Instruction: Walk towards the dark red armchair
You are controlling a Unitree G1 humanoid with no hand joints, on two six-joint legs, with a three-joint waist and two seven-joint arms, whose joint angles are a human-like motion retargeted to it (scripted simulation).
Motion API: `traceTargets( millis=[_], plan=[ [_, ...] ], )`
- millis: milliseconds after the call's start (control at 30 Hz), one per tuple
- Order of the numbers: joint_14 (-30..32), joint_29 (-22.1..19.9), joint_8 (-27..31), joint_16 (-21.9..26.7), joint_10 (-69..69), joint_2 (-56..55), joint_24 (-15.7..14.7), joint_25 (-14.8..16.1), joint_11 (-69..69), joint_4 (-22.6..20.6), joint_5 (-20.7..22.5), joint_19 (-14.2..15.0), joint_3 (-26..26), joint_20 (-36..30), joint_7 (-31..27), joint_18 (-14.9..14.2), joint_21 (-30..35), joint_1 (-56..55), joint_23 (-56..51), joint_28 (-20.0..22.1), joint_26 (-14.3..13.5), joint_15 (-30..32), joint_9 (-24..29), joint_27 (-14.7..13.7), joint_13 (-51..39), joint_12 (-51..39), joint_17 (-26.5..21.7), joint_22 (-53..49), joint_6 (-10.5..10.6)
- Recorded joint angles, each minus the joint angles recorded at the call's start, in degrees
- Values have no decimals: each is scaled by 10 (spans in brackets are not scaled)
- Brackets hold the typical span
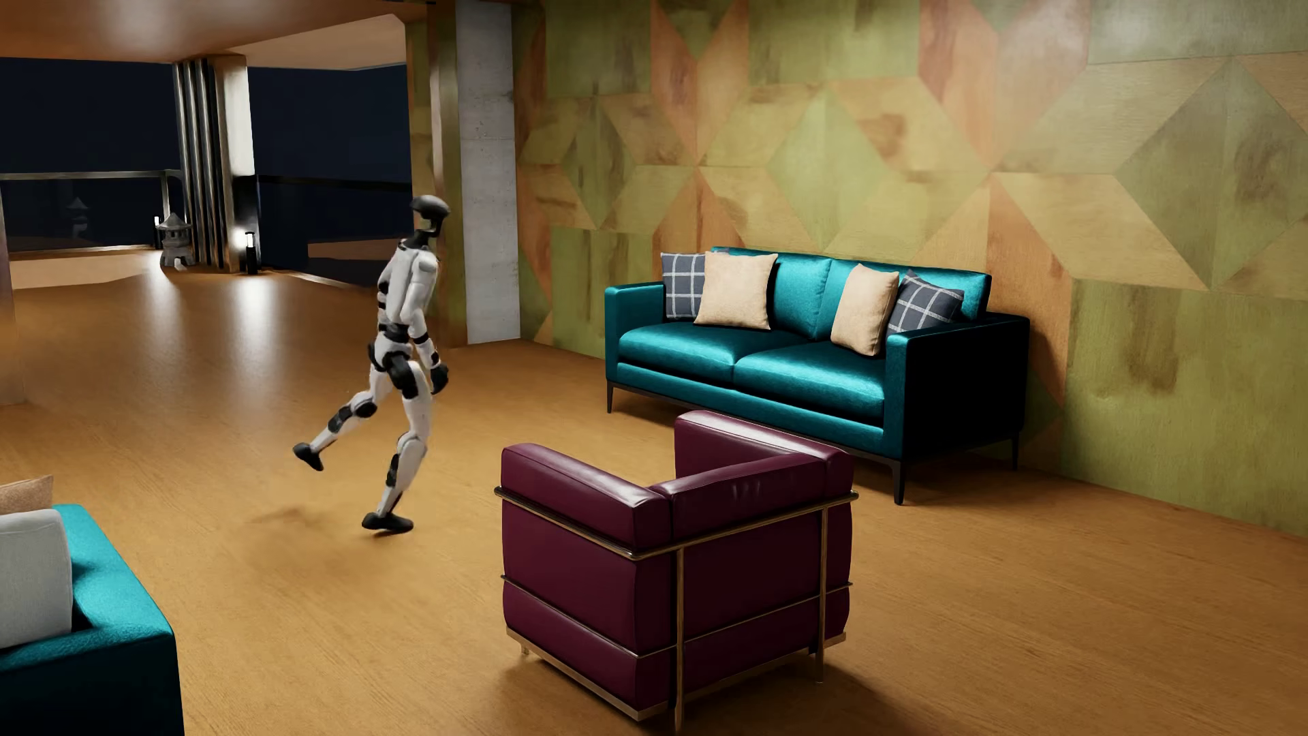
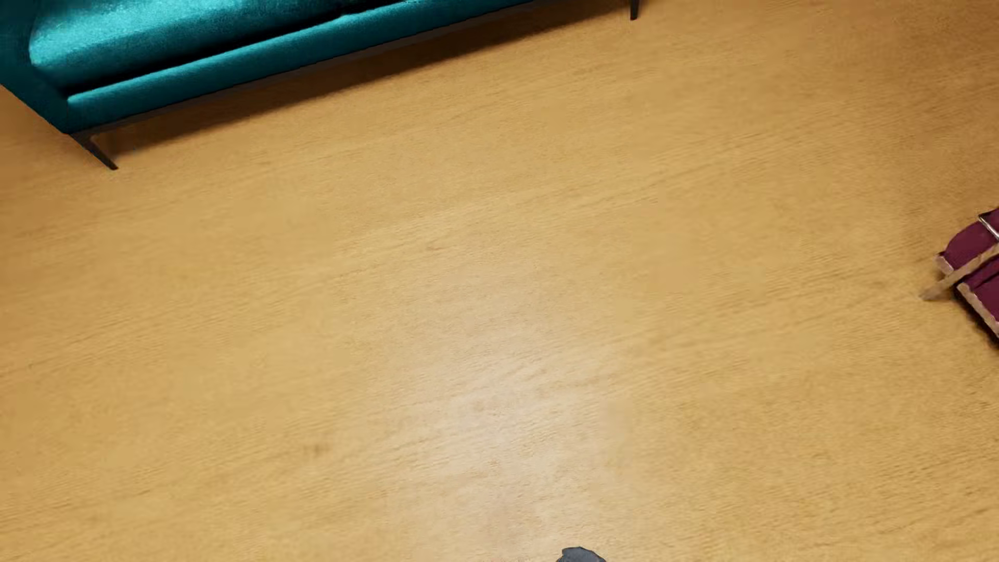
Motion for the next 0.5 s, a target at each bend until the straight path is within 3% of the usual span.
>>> traceTargets(
  millis=[100,200,300,400,500],
  plan=[
    [-71,0,0,16,13,34,0,0,-15,-80,42,0,149,20,0,0,52,-2,-102,0,0,-116,-11,0,-6,100,-29,-28,-37],
    [-95,0,0,-9,30,70,0,0,-46,-126,66,0,264,51,0,0,28,-65,-87,0,0,-163,10,0,-41,135,-48,-23,-27],
    [-87,0,0,-27,12,98,0,0,-66,-153,57,0,276,32,0,0,-27,-180,-32,0,0,-146,30,0,-78,87,-50,-8,-8],
    [-103,0,0,-2,-44,132,0,0,-63,-175,36,0,233,95,0,0,-58,-265,-36,0,0,-119,39,0,-64,48,-63,-131,-9],
    [-68,0,0,18,-77,185,0,0,-56,-190,25,0,233,186,0,0,-63,-300,-36,0,0,-131,46,0,-39,-4,-75,-236,-12]
  ],
)
